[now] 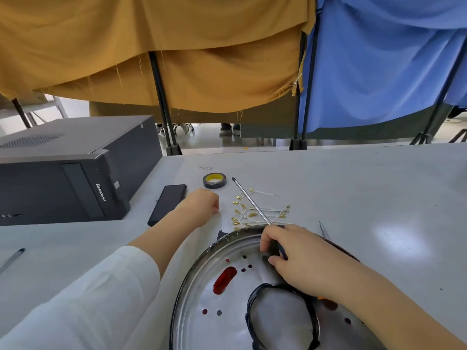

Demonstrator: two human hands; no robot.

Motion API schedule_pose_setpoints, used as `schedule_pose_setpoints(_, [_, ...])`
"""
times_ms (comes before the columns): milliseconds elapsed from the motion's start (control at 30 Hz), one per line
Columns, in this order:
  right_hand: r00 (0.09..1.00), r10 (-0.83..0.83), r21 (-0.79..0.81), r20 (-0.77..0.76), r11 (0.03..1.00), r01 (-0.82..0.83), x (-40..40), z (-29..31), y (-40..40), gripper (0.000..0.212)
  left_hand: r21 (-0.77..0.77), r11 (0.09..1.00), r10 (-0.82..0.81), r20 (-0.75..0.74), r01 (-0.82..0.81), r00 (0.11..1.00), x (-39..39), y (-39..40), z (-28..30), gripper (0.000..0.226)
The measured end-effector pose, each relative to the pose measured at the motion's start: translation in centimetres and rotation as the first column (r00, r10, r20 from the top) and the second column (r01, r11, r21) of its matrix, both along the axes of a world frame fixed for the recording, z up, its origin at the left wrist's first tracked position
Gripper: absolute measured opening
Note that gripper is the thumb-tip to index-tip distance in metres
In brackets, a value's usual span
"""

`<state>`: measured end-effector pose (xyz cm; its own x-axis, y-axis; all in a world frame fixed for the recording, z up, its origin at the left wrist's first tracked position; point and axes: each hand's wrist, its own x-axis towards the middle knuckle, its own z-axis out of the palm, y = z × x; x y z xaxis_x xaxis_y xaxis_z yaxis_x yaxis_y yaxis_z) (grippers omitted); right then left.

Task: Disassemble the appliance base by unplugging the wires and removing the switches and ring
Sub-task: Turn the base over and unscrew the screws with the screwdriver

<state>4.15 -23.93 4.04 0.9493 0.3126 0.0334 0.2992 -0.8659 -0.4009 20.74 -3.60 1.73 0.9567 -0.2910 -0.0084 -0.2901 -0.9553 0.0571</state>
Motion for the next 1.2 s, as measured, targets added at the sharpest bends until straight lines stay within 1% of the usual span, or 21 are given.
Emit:
schedule_pose_setpoints(167, [1.000, 0.002, 0.010, 0.015, 1.000, -0.002, 0.0, 0.0, 0.1, 0.016, -0.051, 0.999, -0.016, -0.001, 0.016, 1.000, 0.6, 0.4, -0.6, 0.018])
schedule_pose_setpoints(300, [1.000, -0.007, 0.009, 0.011, 1.000, 0.006, -0.1, 0.0, 0.1, 0.016, -0.120, 0.993, 0.015, -0.027, -0.018, 1.000, 0.1, 0.7, -0.6, 0.030])
schedule_pose_setpoints(367, [1.000, -0.010, 0.009, 0.012, 1.000, 0.010, -0.1, 0.0, 0.1, 0.016, -0.184, 0.982, 0.055, 0.014, -0.051, 0.998, -0.6, 0.7, -0.5, 0.036])
schedule_pose_setpoints(433, [1.000, -0.018, 0.021, 0.001, 1.000, 0.018, -0.1, 0.1, 0.0, 0.016, -0.296, 0.954, 0.084, 0.093, -0.053, 0.992, -1.9, 0.6, -0.2, 0.034])
schedule_pose_setpoints(467, [0.999, -0.031, 0.052, -0.015, 0.998, 0.032, -0.1, 0.1, -0.1, 0.015, -0.369, 0.929, 0.082, 0.122, -0.031, 0.989, -2.8, 0.5, 0.1, 0.032])
schedule_pose_setpoints(533, [0.994, -0.073, 0.186, -0.083, 0.979, 0.088, -0.3, 0.4, -0.5, 0.014, -0.478, 0.877, 0.035, 0.170, 0.052, 0.985, -4.9, 0.2, 1.0, 0.028])
schedule_pose_setpoints(633, [0.973, -0.087, 0.447, -0.213, 0.877, 0.177, -0.8, 1.4, -0.6, 0.015, -0.503, 0.849, -0.070, 0.204, 0.166, 0.976, -8.4, 0.0, 2.7, 0.020])
schedule_pose_setpoints(700, [0.973, -0.079, 0.581, -0.216, 0.791, 0.193, -1.1, 2.6, -0.3, 0.013, -0.482, 0.859, -0.128, 0.123, 0.172, 0.984, -10.7, -0.2, 3.4, 0.015])
schedule_pose_setpoints(767, [0.978, -0.096, 0.647, -0.185, 0.737, 0.195, -1.5, 4.1, -0.1, 0.013, -0.427, 0.894, -0.158, -0.012, 0.138, 0.987, -12.5, -0.5, 3.5, 0.024])
schedule_pose_setpoints(800, [0.980, -0.109, 0.651, -0.164, 0.735, 0.190, -2.1, 4.9, -0.1, 0.013, -0.392, 0.911, -0.162, -0.058, 0.126, 0.985, -13.7, -0.6, 3.4, 0.029])
schedule_pose_setpoints(867, [0.982, -0.145, 0.607, -0.123, 0.772, 0.190, -2.1, 6.0, -0.6, 0.012, -0.370, 0.923, -0.146, -0.072, 0.110, 0.987, -14.5, -0.7, 2.9, 0.037])
schedule_pose_setpoints(933, [0.975, -0.195, 0.491, -0.103, 0.843, 0.220, -3.0, 6.3, -1.4, 0.010, -0.430, 0.900, -0.114, -0.068, 0.074, 0.991, -15.8, -0.4, 2.6, 0.044])
schedule_pose_setpoints(1000, [0.967, -0.243, 0.333, -0.074, 0.908, 0.254, -4.0, 5.9, -2.1, 0.009, -0.491, 0.871, -0.067, -0.074, 0.022, 0.995, -16.9, 0.0, 2.3, 0.047])
schedule_pose_setpoints(1067, [0.956, -0.293, 0.118, -0.015, 0.949, 0.293, -5.1, 5.0, -2.8, 0.014, -0.507, 0.862, -0.019, -0.076, -0.022, 0.997, -17.8, 0.3, 1.8, 0.048])
schedule_pose_setpoints(1133, [0.936, -0.345, -0.094, 0.073, 0.932, 0.351, -5.8, 3.9, -3.4, 0.023, -0.517, 0.853, 0.030, -0.085, -0.070, 0.996, -18.6, 0.8, 1.4, 0.049])
schedule_pose_setpoints(1200, [0.911, -0.388, -0.206, 0.138, 0.889, 0.410, -6.1, 3.0, -4.0, 0.032, -0.517, 0.849, 0.067, -0.096, -0.107, 0.993, -19.5, 1.2, 1.1, 0.052])
